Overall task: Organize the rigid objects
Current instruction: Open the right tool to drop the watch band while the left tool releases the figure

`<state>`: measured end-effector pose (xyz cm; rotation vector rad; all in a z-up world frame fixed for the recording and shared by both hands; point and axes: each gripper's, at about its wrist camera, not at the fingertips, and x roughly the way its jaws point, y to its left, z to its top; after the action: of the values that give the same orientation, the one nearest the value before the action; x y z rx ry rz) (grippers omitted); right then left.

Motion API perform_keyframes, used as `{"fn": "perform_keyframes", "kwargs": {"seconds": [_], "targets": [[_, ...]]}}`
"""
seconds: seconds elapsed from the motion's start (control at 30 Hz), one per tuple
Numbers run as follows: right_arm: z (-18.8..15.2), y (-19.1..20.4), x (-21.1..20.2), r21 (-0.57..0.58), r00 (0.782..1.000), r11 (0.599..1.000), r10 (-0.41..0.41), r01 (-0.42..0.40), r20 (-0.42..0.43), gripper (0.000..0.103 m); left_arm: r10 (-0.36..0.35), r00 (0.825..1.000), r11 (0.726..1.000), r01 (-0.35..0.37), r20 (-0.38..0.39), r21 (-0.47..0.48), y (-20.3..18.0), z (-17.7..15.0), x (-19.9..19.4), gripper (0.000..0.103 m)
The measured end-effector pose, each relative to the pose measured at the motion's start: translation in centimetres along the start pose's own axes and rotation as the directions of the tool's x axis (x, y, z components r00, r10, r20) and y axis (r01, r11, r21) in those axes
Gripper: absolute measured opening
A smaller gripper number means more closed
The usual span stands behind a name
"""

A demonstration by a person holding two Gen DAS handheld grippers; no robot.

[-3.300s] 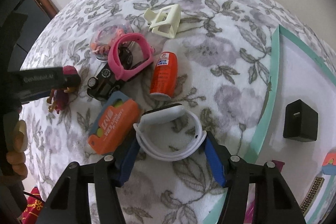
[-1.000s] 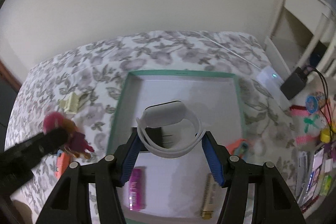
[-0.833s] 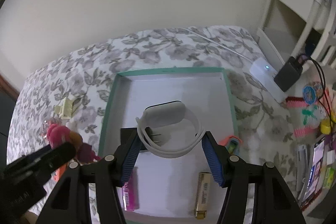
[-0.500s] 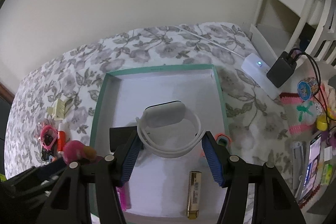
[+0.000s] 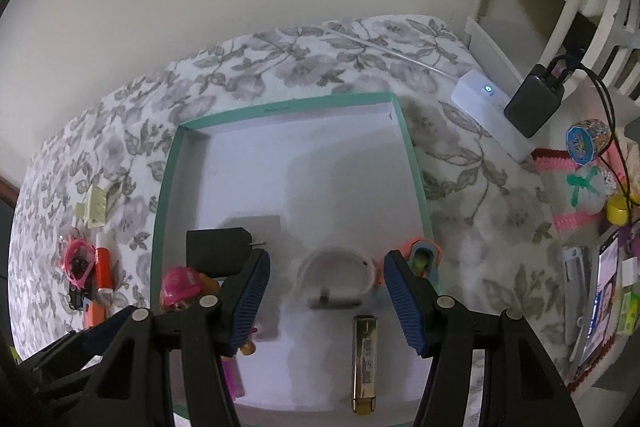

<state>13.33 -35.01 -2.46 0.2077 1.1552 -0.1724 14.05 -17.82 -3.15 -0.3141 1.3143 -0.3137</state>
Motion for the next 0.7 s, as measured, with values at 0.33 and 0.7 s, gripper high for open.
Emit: {"fn": "perform_keyframes", "kwargs": {"seconds": [0.33,0.7], "targets": [[0.6,1.0,-1.9,-0.034,0.999,0.999,-0.013,0.015,0.050,0.063,0.065,0.993,0.998,-0.066,0.103,0.010,0.4,0.8,-2.7,0.073],[0.8,2.2,-2.8,-0.079,0.996,0.996,-0.027,0.034,0.087,0.078,0.184,0.952,0.983,-0.182,0.244,-0.029,2.2,1.7,-6.0,0.092]]}}
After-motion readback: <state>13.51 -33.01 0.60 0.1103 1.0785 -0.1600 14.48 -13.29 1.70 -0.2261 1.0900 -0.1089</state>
